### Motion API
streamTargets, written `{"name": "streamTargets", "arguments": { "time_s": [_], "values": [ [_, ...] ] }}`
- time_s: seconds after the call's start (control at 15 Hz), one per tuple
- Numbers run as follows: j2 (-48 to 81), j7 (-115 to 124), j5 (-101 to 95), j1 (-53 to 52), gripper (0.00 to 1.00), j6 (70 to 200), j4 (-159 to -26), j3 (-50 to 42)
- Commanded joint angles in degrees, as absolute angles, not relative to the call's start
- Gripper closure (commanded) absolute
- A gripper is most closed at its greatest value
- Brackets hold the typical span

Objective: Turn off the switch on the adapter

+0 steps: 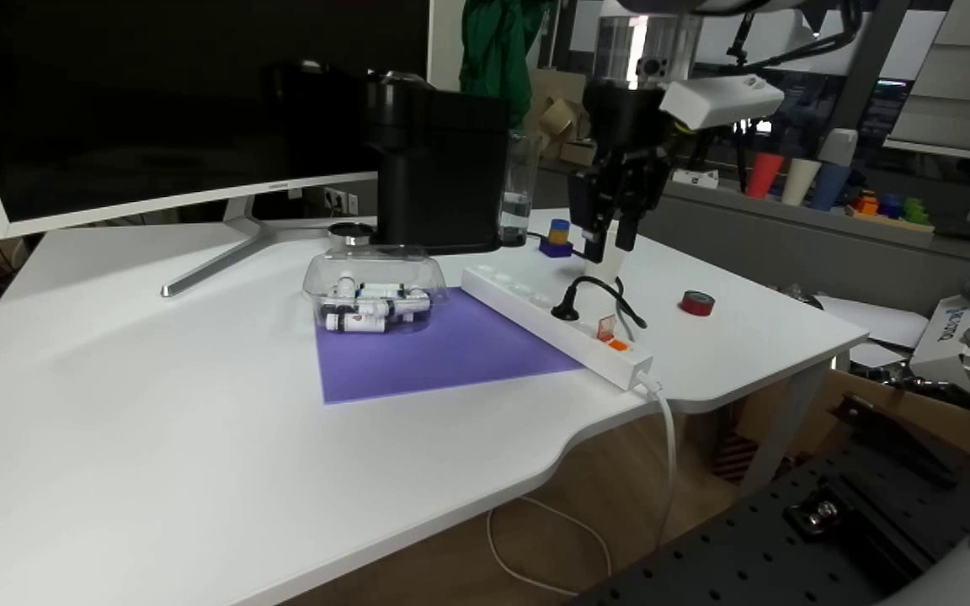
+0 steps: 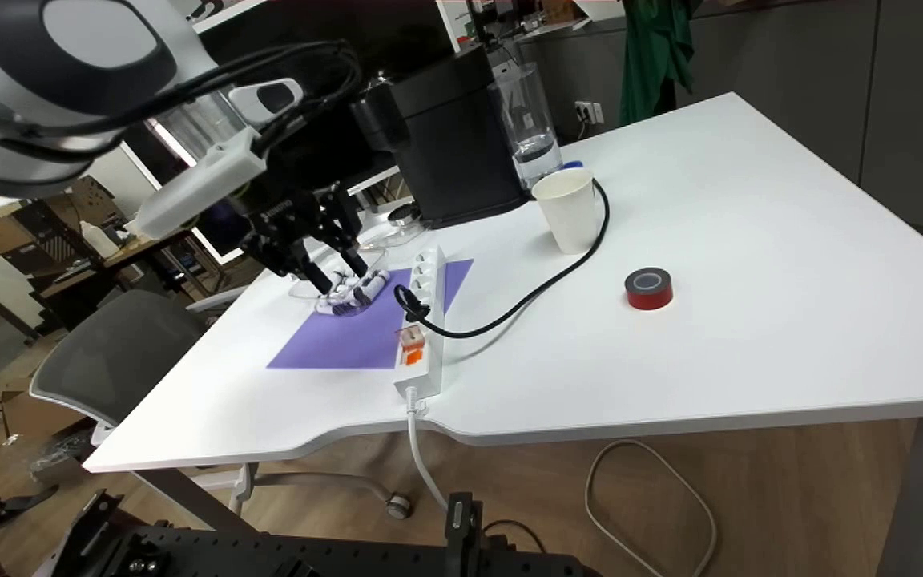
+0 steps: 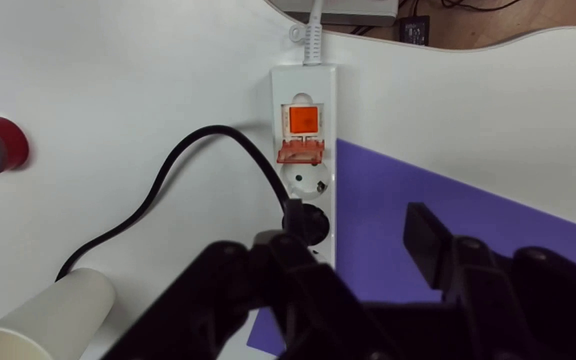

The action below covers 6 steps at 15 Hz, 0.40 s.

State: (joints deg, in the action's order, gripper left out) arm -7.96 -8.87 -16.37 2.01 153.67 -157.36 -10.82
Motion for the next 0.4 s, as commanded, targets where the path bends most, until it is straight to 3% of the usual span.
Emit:
{"name": "streamTargets", "arguments": {
  "time_s": [0.0, 0.13, 0.33],
  "values": [
    [-15.86, -7.23, -12.09, 3.31, 0.12, 144.71, -158.22, -7.68],
    [-18.25, -7.03, -9.48, 3.4, 0.02, 139.96, -157.72, -6.84],
    [-20.25, -5.87, -8.94, 4.32, 0.0, 134.73, -157.03, -5.6]
  ]
}}
